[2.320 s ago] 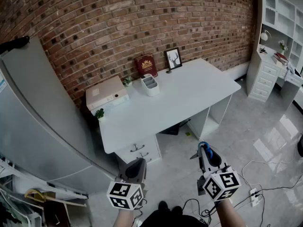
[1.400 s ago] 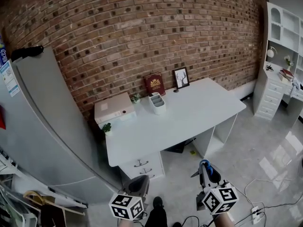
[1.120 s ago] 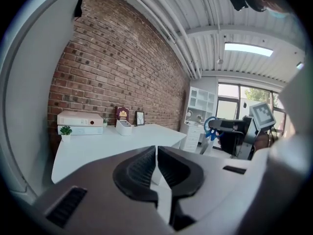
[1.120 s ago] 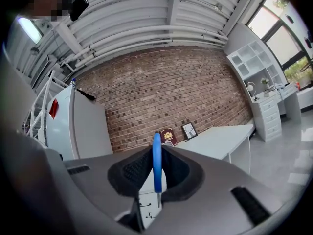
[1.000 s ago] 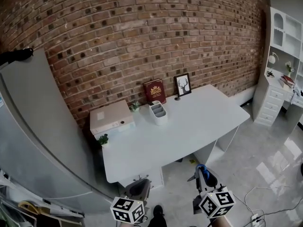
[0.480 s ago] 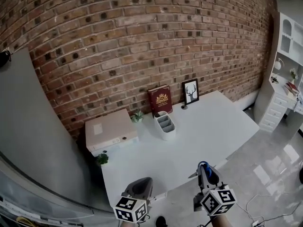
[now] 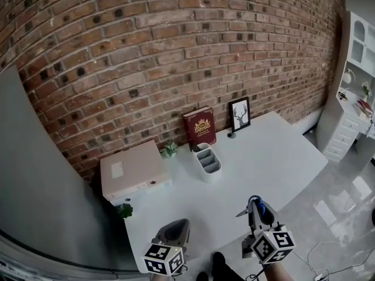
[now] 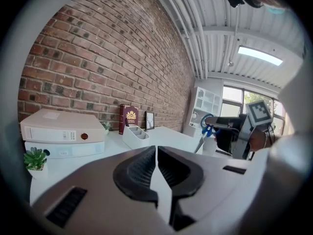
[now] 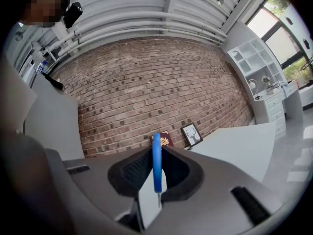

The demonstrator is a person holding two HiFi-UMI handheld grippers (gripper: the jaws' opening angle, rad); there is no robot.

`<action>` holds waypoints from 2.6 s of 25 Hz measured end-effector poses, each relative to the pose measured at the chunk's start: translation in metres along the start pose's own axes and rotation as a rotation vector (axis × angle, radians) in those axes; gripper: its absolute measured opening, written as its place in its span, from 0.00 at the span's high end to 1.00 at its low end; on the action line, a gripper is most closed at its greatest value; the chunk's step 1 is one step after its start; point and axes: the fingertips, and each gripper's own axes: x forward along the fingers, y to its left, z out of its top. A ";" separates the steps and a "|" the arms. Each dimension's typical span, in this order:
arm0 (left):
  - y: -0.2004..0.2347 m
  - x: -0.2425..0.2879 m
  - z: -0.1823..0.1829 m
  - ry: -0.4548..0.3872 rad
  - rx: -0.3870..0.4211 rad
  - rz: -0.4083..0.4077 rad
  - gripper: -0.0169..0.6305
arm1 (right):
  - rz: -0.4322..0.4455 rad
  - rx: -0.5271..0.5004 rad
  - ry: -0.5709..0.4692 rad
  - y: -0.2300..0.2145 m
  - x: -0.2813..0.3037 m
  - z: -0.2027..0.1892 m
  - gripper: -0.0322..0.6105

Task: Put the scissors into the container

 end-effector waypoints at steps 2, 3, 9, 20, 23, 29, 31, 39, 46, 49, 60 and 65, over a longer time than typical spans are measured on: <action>0.008 0.013 0.004 -0.003 -0.003 0.009 0.94 | 0.012 -0.004 -0.008 -0.003 0.018 0.003 0.87; 0.012 0.019 0.006 -0.004 -0.006 0.014 0.94 | 0.020 -0.006 -0.011 -0.005 0.027 0.005 0.88; 0.030 0.055 0.026 -0.015 -0.015 0.051 0.94 | 0.088 -0.035 -0.016 -0.009 0.086 0.023 0.87; 0.043 0.088 0.042 -0.013 -0.015 0.104 0.94 | 0.188 -0.062 -0.011 -0.008 0.170 0.035 0.87; 0.050 0.089 0.039 -0.013 -0.029 0.134 0.94 | 0.215 -0.058 -0.008 -0.006 0.189 0.034 0.88; 0.061 0.089 0.038 -0.015 -0.054 0.191 0.94 | 0.220 -0.077 0.015 -0.014 0.226 0.026 0.87; 0.067 0.087 0.040 -0.017 -0.064 0.214 0.94 | 0.230 -0.083 0.014 -0.012 0.238 0.024 0.88; 0.077 0.083 0.035 -0.012 -0.089 0.272 0.94 | 0.285 -0.097 0.037 -0.004 0.269 -0.002 0.88; 0.080 0.080 0.034 -0.003 -0.098 0.296 0.94 | 0.280 -0.107 0.108 -0.015 0.287 -0.038 0.87; 0.081 0.080 0.034 -0.002 -0.101 0.301 0.94 | 0.271 -0.135 0.152 -0.021 0.292 -0.053 0.87; 0.083 0.087 0.032 0.003 -0.108 0.288 0.95 | 0.272 -0.192 0.250 -0.025 0.296 -0.086 0.87; 0.082 0.089 0.031 0.005 -0.113 0.282 0.95 | 0.270 -0.208 0.269 -0.026 0.294 -0.092 0.87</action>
